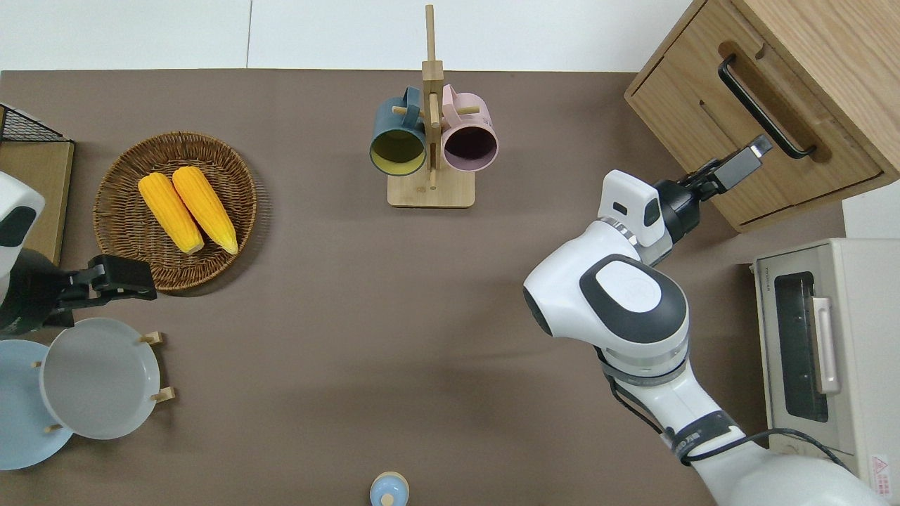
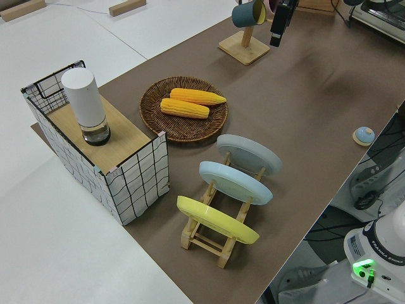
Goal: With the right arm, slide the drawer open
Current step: 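Hook the right gripper onto the black handle of the wooden drawer, then pull the drawer handle toward the robot with the right gripper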
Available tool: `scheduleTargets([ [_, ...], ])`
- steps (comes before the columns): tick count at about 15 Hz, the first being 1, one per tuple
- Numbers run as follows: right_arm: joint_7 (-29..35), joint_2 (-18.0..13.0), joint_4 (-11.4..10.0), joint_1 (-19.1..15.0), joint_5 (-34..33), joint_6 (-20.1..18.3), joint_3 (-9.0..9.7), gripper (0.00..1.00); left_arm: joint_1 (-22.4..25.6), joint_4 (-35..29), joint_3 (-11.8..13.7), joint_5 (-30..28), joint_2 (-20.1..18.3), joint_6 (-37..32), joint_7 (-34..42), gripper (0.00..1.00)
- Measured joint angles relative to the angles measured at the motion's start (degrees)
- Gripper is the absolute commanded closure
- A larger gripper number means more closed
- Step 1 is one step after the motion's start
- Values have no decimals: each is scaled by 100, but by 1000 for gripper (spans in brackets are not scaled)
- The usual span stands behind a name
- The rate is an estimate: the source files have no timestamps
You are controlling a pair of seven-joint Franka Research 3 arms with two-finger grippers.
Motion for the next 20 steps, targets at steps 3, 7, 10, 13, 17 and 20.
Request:
scheduleTargets([
  [3,44,53,82,-47,-173,202,-134,34,0,0,0,0,0,0,0,7],
  [7,54,127,179,-122,-232,429,-220,152,0,0,0,0,0,0,0,7],
  [10,74,153,215,-148,-322,609,-351,500,0,0,0,0,0,0,0,7],
  [13,166,156,237,-155,-325,652,-353,774,0,0,0,0,0,0,0,7],
  [17,197,178,228,-134,-305,614,-213,948,0,0,0,0,0,0,0,7],
  [20,181,178,222,-134,-305,587,-194,994,0,0,0,0,0,0,0,7],
])
